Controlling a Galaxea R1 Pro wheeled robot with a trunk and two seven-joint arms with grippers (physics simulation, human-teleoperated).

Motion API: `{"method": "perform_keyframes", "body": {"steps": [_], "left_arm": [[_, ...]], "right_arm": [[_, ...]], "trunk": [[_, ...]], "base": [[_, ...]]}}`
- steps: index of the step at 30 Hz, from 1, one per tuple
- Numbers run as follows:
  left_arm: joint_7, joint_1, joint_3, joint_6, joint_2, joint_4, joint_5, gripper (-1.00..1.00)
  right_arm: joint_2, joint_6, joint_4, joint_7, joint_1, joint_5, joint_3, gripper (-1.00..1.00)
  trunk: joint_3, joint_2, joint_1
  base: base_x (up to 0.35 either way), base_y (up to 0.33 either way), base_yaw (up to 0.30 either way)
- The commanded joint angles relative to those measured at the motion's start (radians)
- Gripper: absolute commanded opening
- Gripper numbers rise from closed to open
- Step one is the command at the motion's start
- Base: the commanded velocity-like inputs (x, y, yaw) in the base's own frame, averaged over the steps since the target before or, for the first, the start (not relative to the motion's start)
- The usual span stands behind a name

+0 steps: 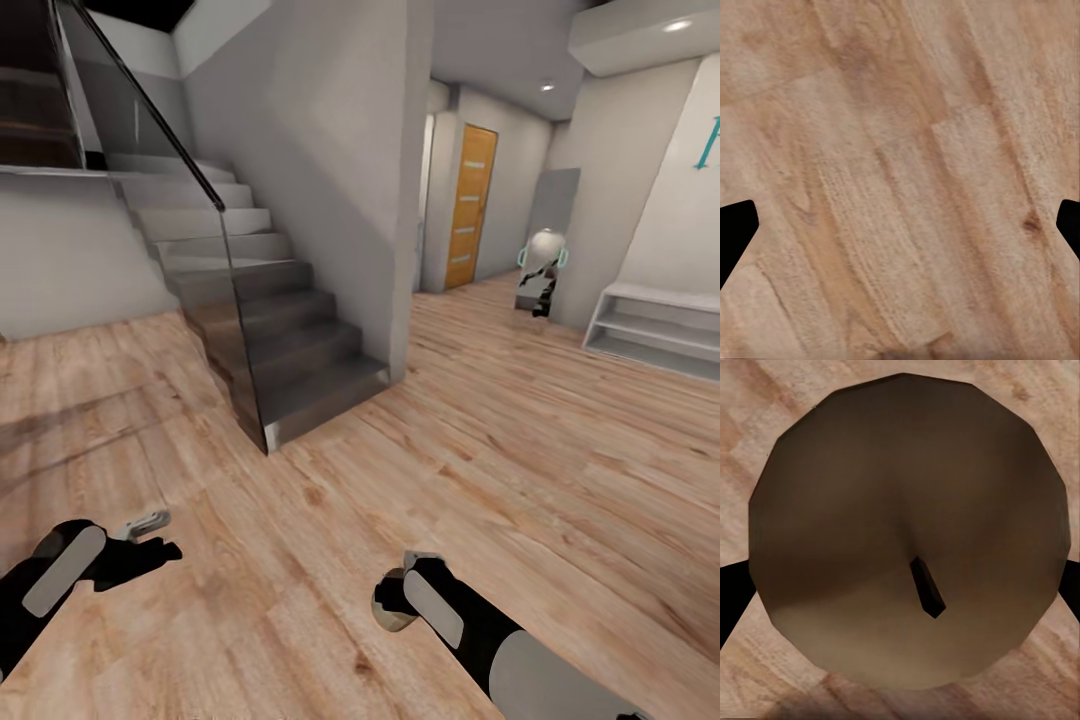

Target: Place each of the two pumpkins and all three candles from the living room inside a cabinet in the living room (use any cabinet), then make sure every cabinet is closed, and position the cauldron so it is next to a table in the living room.

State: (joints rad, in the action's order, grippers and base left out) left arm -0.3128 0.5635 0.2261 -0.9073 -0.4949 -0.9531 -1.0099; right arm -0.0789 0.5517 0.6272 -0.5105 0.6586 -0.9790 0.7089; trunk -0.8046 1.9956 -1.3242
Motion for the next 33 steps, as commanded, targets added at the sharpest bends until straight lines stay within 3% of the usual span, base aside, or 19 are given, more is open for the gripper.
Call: {"method": "perform_keyframes", "body": {"steps": [1, 11, 33], "left_arm": [[-0.010, 0.001, 0.003, 0.000, -0.001, -0.002, -0.010, 1.00], [-0.011, 0.001, 0.005, 0.000, -0.001, 0.002, -0.010, 1.00], [-0.012, 0.001, 0.007, 0.000, 0.005, 0.002, -0.010, 1.00]], "right_arm": [[0.001, 0.000, 0.002, -0.009, 0.001, -0.009, 0.004, -1.00], [0.001, 0.000, 0.002, -0.010, 0.001, -0.009, 0.004, -1.00], [0.001, 0.000, 0.002, -0.010, 0.001, -0.009, 0.004, -1.00]], "trunk": [[-0.001, 0.001, 0.000], [0.004, 0.001, 0.000], [0.015, 0.001, 0.000]], "base": [[0.000, 0.000, 0.276], [-0.134, 0.000, 0.276], [-0.024, 0.000, 0.278]]}}
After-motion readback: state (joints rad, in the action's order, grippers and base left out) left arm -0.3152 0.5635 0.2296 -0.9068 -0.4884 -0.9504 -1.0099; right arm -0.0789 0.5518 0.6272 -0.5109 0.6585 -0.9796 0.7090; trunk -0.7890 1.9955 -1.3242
